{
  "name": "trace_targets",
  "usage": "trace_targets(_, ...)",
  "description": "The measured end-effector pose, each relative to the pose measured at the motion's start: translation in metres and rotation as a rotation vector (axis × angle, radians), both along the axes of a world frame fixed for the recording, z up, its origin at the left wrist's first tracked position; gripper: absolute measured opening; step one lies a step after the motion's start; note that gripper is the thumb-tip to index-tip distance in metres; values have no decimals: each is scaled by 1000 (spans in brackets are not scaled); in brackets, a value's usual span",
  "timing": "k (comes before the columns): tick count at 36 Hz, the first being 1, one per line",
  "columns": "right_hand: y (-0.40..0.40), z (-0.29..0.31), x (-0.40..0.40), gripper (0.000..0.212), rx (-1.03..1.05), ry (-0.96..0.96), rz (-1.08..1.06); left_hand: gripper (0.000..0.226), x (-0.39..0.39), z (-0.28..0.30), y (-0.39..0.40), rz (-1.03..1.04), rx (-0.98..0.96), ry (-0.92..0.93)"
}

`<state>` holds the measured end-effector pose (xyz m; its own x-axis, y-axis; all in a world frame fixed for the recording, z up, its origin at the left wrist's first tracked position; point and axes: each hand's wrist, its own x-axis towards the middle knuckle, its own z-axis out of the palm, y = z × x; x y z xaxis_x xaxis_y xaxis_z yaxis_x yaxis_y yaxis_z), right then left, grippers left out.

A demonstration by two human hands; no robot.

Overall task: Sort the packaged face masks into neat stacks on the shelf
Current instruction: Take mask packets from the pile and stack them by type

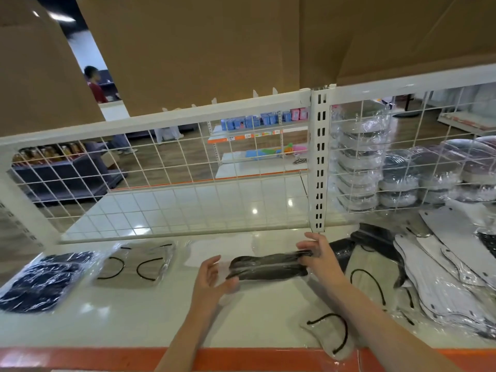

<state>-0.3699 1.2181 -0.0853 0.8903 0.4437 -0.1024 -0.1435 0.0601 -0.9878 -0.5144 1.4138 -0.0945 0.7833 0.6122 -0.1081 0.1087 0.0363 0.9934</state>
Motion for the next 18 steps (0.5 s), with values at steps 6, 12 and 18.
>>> trace_targets(6,12,5,-2,48,-3,-19,22,40,13,3,-7,-23,130,-33)
trace_targets(12,14,3,0,51,-41,-16,-14,36,4,0,5,51,135,-23)
trace_targets(18,18,-10,-8,31,-118,34,-17,30,7,-8,11,13,120,12)
